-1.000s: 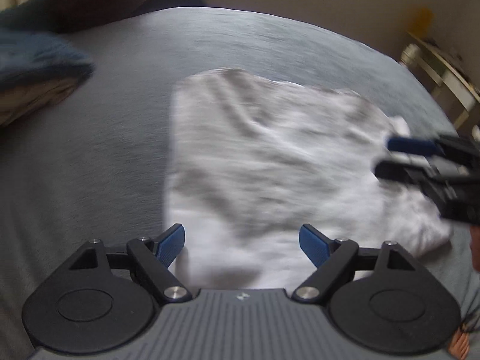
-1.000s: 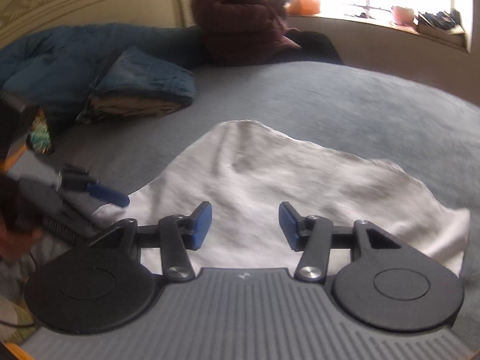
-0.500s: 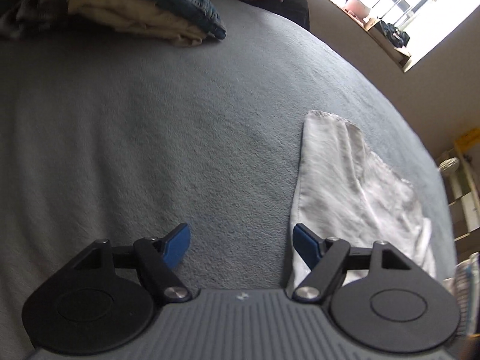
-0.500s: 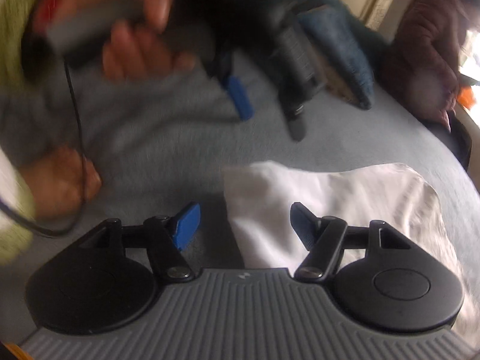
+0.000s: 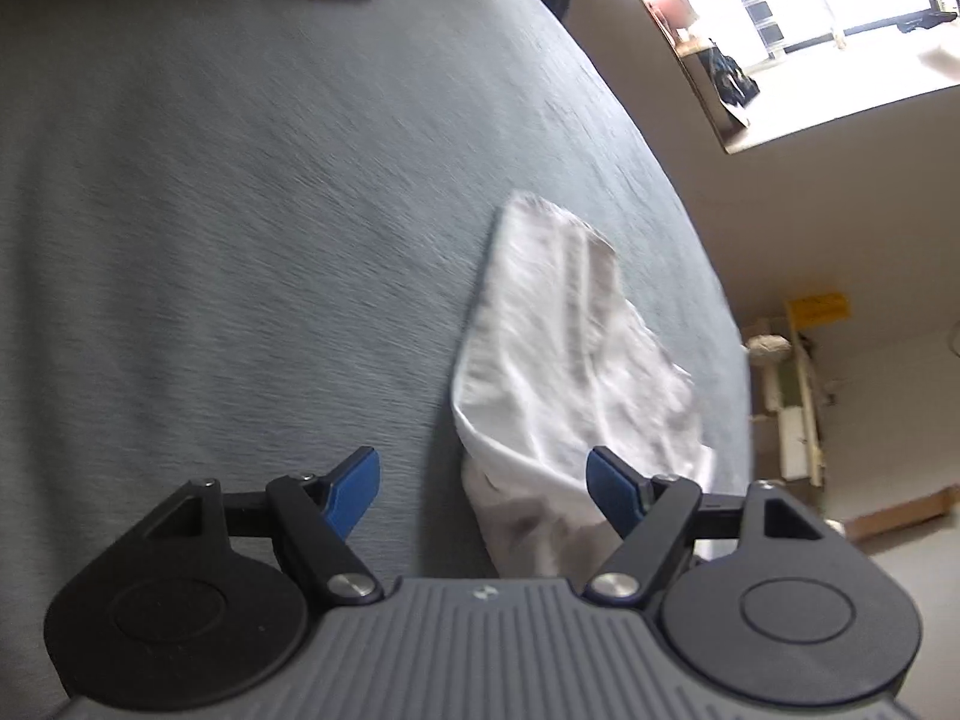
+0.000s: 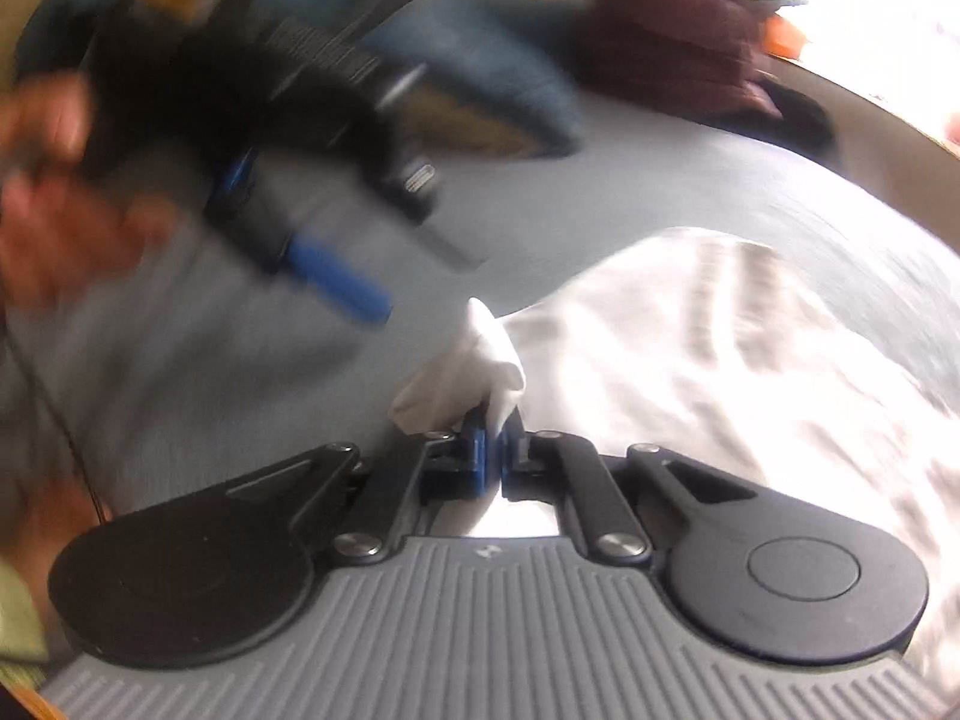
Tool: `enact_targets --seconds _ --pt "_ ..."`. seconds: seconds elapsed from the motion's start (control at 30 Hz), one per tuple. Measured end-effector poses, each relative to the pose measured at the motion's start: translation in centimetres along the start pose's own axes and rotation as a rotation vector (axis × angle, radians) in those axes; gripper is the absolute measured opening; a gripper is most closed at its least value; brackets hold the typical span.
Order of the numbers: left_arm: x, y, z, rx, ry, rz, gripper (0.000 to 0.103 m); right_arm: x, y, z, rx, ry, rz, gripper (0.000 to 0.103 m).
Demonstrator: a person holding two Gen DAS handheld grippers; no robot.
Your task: Fold clothes
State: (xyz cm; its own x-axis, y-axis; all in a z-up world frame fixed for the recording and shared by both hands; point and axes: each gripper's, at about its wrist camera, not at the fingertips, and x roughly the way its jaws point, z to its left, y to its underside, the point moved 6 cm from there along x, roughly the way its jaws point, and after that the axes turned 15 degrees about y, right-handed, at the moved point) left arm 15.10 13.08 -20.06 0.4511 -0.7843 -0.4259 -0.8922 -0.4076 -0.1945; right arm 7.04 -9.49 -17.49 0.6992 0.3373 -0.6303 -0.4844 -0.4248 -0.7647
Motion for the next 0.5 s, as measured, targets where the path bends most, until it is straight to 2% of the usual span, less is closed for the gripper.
enact_targets --seconds 0.17,0.33,0.5 --pt "3.4 -1.1 0.4 -0.088 0.075 0.043 0.079 -1.3 -0.2 -2.6 0.146 -0.011 0.005 0.002" --pt "6.8 -1.8 1.2 -0.137 0.096 0.086 0.08 -2.0 -0.4 -2.8 0.135 -0.022 -0.012 0.002" --pt "9.0 -3.0 1.0 -0.113 0.096 0.1 0.079 -3.0 -0.1 -3.0 0.103 -0.025 -0.033 0.002"
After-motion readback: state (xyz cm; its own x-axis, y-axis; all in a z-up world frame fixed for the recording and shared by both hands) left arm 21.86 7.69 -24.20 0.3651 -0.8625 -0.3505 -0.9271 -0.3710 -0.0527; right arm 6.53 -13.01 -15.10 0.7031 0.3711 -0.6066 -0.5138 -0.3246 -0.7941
